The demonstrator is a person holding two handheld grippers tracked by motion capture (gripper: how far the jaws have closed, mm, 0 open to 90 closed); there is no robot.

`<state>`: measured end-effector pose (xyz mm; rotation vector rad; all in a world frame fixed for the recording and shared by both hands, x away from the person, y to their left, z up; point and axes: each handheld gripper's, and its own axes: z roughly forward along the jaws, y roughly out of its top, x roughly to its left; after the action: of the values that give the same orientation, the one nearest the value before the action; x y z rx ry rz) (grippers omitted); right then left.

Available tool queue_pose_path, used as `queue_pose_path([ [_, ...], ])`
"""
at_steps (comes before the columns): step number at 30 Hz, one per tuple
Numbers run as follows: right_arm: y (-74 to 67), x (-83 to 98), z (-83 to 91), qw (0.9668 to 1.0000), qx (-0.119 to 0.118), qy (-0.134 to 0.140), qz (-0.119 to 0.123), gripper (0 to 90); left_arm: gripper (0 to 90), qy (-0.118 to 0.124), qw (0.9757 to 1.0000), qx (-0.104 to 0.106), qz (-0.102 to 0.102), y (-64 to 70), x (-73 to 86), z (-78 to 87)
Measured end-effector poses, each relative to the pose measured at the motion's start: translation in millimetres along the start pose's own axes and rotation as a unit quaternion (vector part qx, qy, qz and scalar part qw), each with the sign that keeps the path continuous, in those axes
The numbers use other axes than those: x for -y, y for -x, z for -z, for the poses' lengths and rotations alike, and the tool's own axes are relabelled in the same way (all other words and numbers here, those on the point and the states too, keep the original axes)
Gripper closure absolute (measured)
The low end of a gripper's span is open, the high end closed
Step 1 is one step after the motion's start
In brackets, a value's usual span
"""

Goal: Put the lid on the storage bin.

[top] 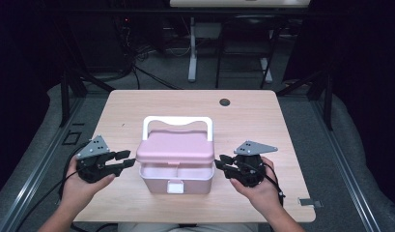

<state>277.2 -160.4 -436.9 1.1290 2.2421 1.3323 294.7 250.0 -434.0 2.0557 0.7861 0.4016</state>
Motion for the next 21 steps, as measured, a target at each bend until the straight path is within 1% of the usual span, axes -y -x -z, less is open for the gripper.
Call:
queue_pose_path([
  [8,0.1,4.7,-1.0,0.9999,0.004,-0.013,0.002,71.2,62.6,-0.004,1.0000,-0.001,0.004,-1.1,5.5,0.4],
  [9,1.2,5.3,-0.6,1.0000,0.004,-0.007,0.001,70.8,62.5,-0.003,1.0000,0.000,0.005,-1.4,5.7,0.8],
  [10,2.0,5.3,0.3,1.0000,0.003,-0.006,-0.002,70.7,62.4,-0.003,1.0000,-0.001,0.005,-1.7,6.0,1.0],
  [15,4.5,6.0,1.0,0.9999,0.005,-0.006,-0.007,70.7,60.8,-0.010,0.9999,-0.004,0.012,-5.6,10.1,0.8],
  [21,7.5,6.2,-1.0,0.9999,0.006,-0.007,-0.012,69.7,57.8,-0.004,0.9998,-0.010,0.018,-9.9,11.8,0.9],
])
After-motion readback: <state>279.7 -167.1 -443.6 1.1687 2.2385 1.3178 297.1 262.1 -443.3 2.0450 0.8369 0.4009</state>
